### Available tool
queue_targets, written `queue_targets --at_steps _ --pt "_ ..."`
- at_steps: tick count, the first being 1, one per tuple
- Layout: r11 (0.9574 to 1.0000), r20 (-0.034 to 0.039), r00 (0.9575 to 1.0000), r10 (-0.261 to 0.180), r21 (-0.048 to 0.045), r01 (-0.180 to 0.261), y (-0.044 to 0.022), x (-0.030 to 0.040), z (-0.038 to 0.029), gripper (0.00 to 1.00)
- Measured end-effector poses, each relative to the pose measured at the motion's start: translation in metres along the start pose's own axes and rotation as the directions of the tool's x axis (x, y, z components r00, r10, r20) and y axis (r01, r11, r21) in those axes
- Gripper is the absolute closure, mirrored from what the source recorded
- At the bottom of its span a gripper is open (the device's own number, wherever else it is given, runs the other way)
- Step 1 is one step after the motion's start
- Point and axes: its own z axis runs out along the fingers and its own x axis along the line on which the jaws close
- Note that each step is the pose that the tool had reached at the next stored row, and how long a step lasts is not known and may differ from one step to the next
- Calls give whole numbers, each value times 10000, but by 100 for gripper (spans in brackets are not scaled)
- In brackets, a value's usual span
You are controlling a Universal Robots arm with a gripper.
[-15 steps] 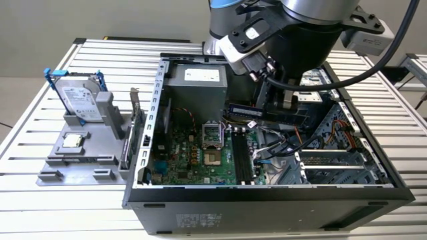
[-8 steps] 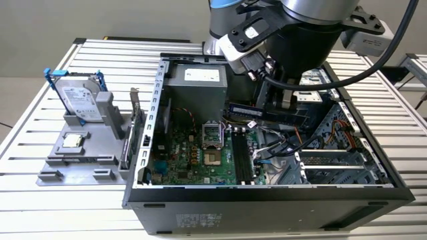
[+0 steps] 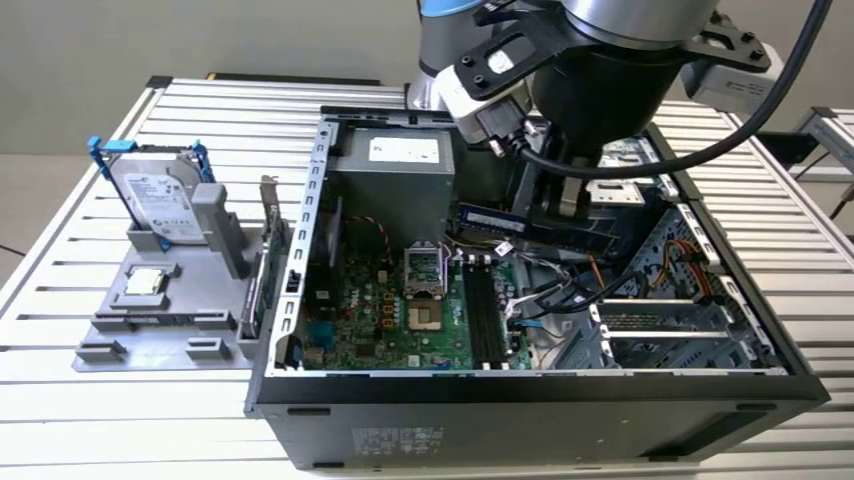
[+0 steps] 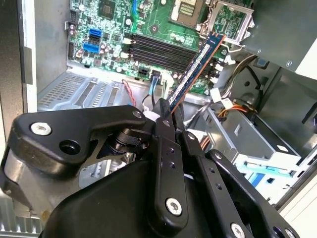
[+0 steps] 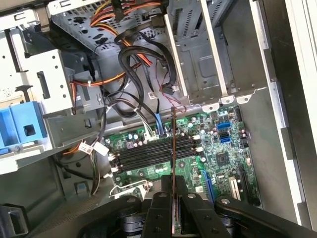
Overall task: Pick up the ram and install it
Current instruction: 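Insert the ram into the slot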
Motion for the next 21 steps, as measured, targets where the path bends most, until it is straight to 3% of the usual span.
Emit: queue_targets --at_steps 12,21 --pt "9977 -4 9977 677 -20 -677 0 0 1 100" --pt "9931 -6 9931 1169 -36 -1169 0 0 0 100"
